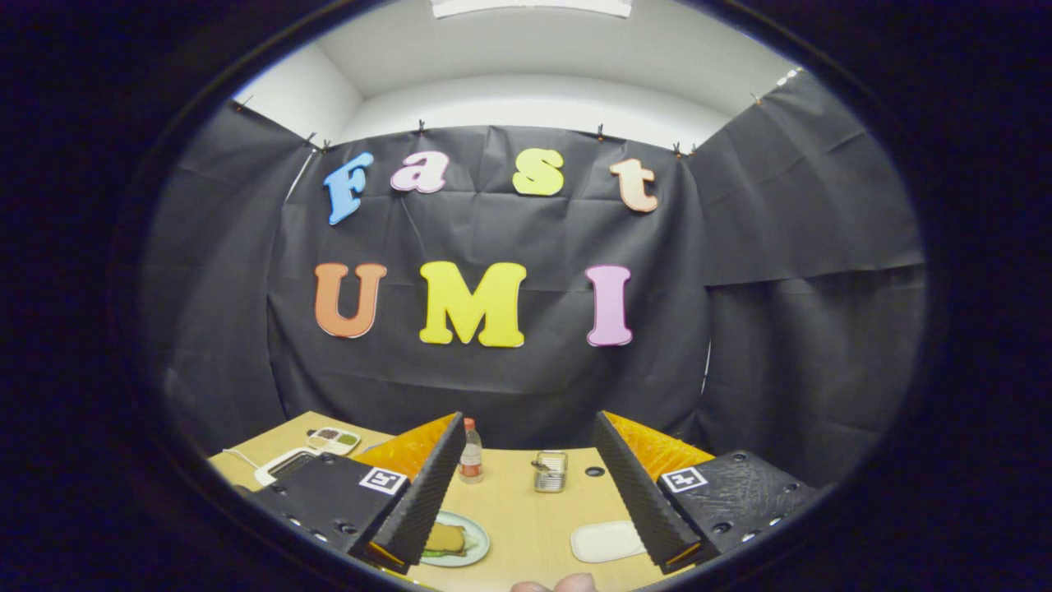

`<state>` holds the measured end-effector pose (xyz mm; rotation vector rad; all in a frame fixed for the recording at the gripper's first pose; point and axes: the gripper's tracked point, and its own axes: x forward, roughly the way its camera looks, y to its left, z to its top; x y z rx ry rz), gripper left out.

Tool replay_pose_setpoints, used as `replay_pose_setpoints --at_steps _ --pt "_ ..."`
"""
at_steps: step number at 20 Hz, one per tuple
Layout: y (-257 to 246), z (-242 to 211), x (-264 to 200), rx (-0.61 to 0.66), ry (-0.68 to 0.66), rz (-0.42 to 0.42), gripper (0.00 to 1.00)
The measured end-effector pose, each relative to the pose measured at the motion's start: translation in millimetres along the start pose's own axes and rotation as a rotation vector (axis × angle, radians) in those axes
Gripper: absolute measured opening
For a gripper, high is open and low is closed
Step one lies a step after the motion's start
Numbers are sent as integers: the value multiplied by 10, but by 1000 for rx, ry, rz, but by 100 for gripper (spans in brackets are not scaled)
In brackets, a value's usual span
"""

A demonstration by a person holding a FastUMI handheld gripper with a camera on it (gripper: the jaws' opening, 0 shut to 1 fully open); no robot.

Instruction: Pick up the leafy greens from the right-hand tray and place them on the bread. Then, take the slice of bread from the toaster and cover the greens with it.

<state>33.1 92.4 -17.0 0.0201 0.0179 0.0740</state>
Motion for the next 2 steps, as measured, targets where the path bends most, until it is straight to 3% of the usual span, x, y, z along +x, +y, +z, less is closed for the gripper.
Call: replay_pose_setpoints --at_steps 2 --pt "283 62 -103 25 7 29 96"
